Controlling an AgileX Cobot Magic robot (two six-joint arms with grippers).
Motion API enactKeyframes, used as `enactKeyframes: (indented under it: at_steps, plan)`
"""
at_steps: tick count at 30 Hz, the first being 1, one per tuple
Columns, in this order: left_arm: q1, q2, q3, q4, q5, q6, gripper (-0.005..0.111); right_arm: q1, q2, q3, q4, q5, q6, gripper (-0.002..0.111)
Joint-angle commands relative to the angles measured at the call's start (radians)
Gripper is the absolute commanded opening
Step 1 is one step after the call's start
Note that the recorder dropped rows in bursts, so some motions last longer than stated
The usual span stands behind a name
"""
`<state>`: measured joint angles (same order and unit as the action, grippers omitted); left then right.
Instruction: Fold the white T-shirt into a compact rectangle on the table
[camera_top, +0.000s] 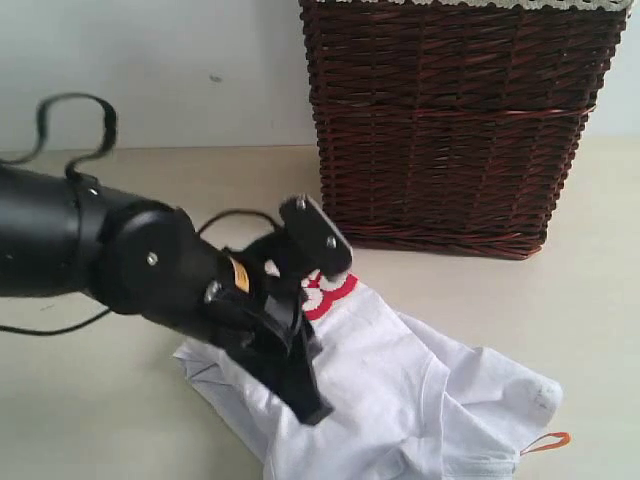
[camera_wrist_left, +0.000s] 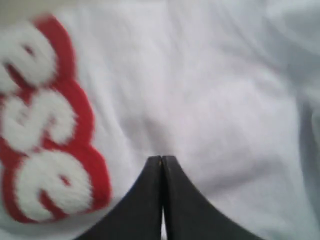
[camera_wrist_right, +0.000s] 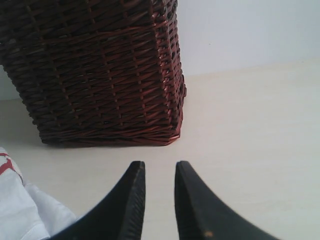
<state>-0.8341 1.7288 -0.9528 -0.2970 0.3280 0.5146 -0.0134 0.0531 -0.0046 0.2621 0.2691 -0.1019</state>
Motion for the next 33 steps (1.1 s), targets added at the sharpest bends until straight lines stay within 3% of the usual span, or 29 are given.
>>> enactKeyframes:
  at_steps: [1,7,13,23,29,33]
  plan:
    - [0.058,-0.044,-0.036,0.008,-0.13,0.036,0.0,0.002,-0.005,0.005,0.001,-0.005,-0.001,0.021]
    - [0.189,0.089,-0.039,0.01,-0.23,0.153,0.0,0.002,-0.005,0.005,0.001,-0.005,-0.001,0.021]
    - [0.289,0.19,-0.03,0.02,-0.187,0.226,0.0,0.002,-0.005,0.005,0.001,-0.005,0.001,0.021]
    - [0.299,0.198,0.075,0.02,-0.109,0.324,0.0,0.002,-0.005,0.005,0.001,-0.005,0.001,0.021]
    - [0.35,0.106,0.105,-0.007,-0.029,0.292,0.0,0.002,-0.005,0.005,0.001,-0.005,0.001,0.021]
    - [0.383,-0.029,0.083,-0.006,-0.19,0.301,0.0,0.002,-0.005,0.005,0.001,-0.005,0.001,0.021]
